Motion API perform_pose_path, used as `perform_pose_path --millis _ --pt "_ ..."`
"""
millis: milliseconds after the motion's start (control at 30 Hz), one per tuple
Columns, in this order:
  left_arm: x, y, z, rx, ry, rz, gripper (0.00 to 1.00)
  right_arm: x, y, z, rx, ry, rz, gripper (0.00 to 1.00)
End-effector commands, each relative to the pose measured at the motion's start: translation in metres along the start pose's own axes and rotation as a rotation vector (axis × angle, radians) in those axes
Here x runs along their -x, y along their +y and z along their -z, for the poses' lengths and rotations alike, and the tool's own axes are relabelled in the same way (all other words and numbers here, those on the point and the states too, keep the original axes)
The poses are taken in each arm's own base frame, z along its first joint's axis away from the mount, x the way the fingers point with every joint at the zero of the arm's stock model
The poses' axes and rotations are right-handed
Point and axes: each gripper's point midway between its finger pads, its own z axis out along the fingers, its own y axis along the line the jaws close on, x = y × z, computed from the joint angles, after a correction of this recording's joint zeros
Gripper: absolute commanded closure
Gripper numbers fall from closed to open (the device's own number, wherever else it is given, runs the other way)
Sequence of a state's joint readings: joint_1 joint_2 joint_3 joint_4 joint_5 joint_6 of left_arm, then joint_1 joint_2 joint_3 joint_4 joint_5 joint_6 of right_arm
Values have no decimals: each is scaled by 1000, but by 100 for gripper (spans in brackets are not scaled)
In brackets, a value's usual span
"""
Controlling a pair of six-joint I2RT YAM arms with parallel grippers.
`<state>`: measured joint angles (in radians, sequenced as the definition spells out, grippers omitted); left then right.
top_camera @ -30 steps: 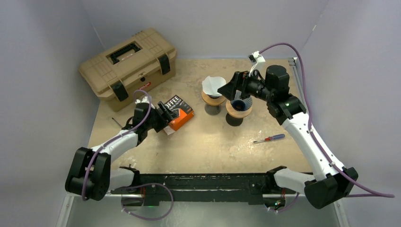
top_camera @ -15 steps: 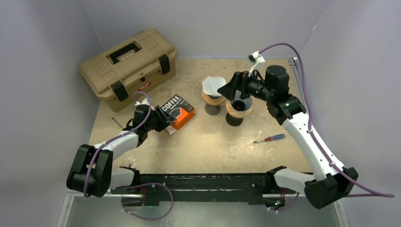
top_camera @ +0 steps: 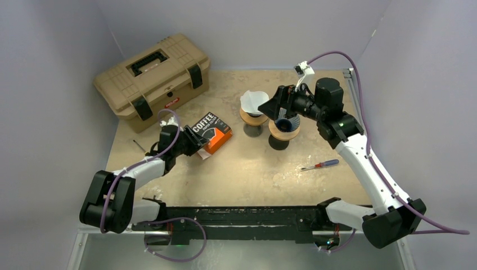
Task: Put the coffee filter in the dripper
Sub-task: Move the coffee filter holder to the center of the board.
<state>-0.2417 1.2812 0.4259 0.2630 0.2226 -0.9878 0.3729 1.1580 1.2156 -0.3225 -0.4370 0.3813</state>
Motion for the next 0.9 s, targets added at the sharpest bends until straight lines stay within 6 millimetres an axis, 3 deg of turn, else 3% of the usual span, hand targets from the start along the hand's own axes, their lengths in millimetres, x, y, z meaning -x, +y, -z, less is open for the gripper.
perform_pose_path --millis 0,267,433,600,867 --pt "16 -4 -2 -22 -70 17 60 8 5 1 7 -27 12 3" --pt "21 2 -7 -6 -97 31 64 6 2 -1 2 -20 10 3" --pt "21 5 -10 -2 -96 33 78 7 3 -1 1 -22 11 3" --pt "20 2 -9 -9 -86 22 100 7 3 0 -4 -20 14 3" --pt "11 2 5 -3 -44 -14 100 8 3 0 -5 -22 15 3"
